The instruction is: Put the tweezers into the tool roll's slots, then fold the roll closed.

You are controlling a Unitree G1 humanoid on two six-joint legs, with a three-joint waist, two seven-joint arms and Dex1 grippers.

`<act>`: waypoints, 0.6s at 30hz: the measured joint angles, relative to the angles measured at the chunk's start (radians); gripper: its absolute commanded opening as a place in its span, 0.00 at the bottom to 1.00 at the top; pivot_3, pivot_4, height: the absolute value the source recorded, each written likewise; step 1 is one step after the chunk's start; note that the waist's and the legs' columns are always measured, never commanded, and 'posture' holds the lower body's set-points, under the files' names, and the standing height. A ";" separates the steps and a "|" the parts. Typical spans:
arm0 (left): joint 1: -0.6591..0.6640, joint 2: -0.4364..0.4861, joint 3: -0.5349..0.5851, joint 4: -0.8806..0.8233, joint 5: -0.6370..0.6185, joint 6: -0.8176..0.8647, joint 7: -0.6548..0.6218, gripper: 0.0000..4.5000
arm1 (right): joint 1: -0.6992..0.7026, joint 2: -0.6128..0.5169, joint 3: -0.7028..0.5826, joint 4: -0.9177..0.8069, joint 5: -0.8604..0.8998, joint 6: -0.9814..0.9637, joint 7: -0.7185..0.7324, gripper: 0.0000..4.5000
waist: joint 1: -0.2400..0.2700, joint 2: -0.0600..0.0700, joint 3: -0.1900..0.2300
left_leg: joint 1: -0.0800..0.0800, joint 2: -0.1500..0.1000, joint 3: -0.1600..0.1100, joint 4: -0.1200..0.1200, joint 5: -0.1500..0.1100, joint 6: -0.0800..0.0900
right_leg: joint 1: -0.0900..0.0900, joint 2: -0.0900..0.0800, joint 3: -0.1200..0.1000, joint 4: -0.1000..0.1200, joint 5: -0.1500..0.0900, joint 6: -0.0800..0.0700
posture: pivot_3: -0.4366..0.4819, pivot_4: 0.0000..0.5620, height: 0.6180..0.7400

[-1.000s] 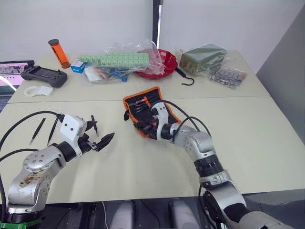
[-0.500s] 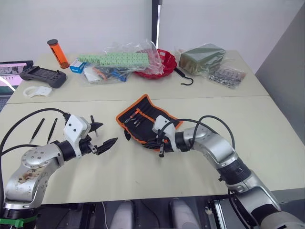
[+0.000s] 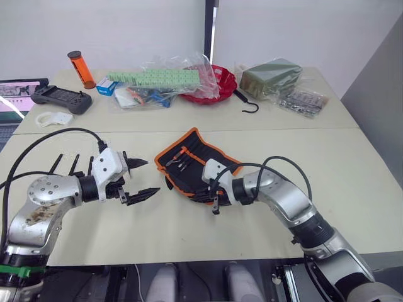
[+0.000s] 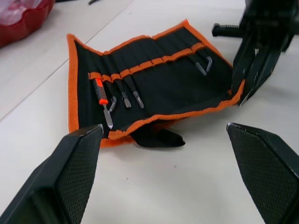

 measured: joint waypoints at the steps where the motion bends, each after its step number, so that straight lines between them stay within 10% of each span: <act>1: -0.036 0.009 -0.026 0.033 0.030 -0.047 -0.024 1.00 | 0.001 -0.005 0.000 -0.005 -0.004 0.000 0.001 0.01 | 0.004 0.000 0.000 | 0.000 0.000 0.000 0.001 0.000 0.000 | 0.000 0.000 0.000 0.000 0.000 0.000 | 0.48 0.27 1.00; 18: -0.581 -0.053 -0.396 0.661 0.450 -0.762 -0.232 1.00 | 0.039 -0.019 -0.033 -0.039 -0.011 -0.011 -0.029 0.01 | 0.003 0.000 0.000 | -0.002 -0.001 -0.002 0.003 0.000 0.000 | 0.000 0.000 -0.003 0.002 0.000 0.000 | 0.48 0.27 1.00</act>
